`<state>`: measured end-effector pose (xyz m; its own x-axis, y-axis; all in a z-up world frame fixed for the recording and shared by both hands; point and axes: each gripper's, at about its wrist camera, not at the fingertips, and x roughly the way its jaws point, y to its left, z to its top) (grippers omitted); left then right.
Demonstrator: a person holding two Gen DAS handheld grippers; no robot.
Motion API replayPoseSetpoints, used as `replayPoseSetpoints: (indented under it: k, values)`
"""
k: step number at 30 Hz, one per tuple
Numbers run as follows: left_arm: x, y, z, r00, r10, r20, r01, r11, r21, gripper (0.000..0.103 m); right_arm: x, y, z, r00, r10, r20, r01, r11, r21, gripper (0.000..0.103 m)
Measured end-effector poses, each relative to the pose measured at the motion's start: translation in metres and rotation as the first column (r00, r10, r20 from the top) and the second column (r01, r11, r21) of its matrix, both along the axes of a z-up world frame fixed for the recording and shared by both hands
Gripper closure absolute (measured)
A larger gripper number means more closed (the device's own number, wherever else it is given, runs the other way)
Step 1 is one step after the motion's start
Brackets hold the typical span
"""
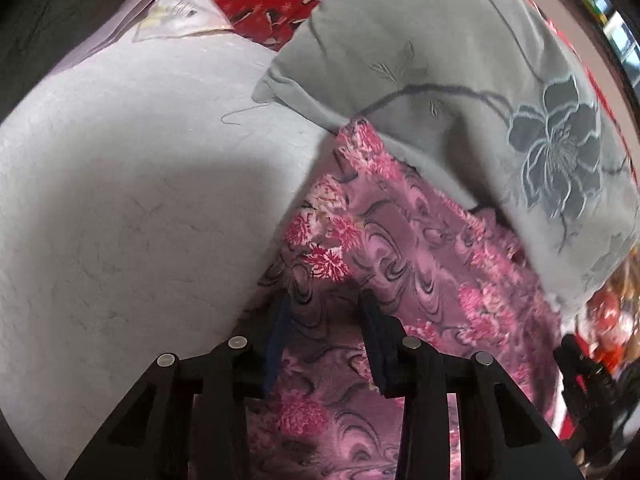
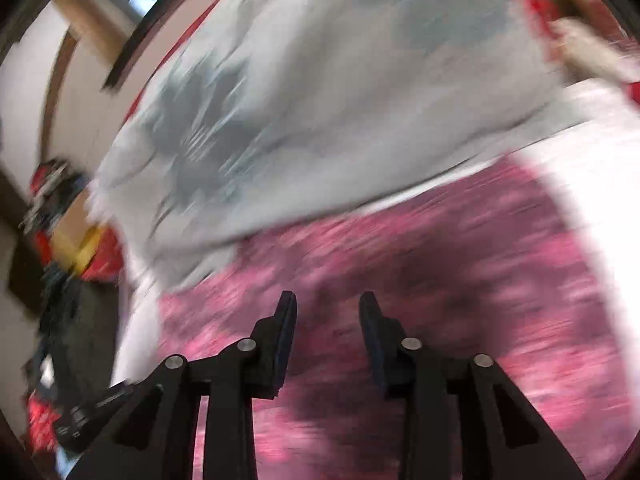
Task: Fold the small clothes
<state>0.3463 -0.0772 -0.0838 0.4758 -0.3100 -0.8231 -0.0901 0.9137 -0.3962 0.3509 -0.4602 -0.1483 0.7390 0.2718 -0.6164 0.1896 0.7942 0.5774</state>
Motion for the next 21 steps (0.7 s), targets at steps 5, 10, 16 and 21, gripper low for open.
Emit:
replayPoseSetpoints:
  k: [5, 10, 16, 21]
  values:
    - [0.002, -0.001, 0.0, 1.0, -0.003, -0.001, 0.003, 1.0, 0.015, 0.068, -0.019, -0.068, -0.009, 0.964, -0.258, -0.062, 0.256, 0.966, -0.047, 0.055]
    - [0.003, -0.004, -0.001, 1.0, 0.004, -0.001, -0.004, 1.0, 0.016, 0.067, -0.024, -0.128, -0.047, 0.939, -0.29, -0.185, 0.314, 0.942, 0.117, 0.054]
    - [0.005, -0.009, -0.004, 1.0, -0.006, 0.007, 0.005, 0.999, 0.044, 0.064, -0.006, -0.112, -0.03, 0.981, -0.176, -0.079, 0.18, 0.982, 0.048, 0.095]
    - [0.008, -0.007, -0.006, 1.0, 0.007, 0.005, -0.007, 0.999, 0.037, 0.063, -0.009, -0.128, -0.056, 0.956, -0.246, -0.157, 0.257, 0.965, 0.05, 0.098]
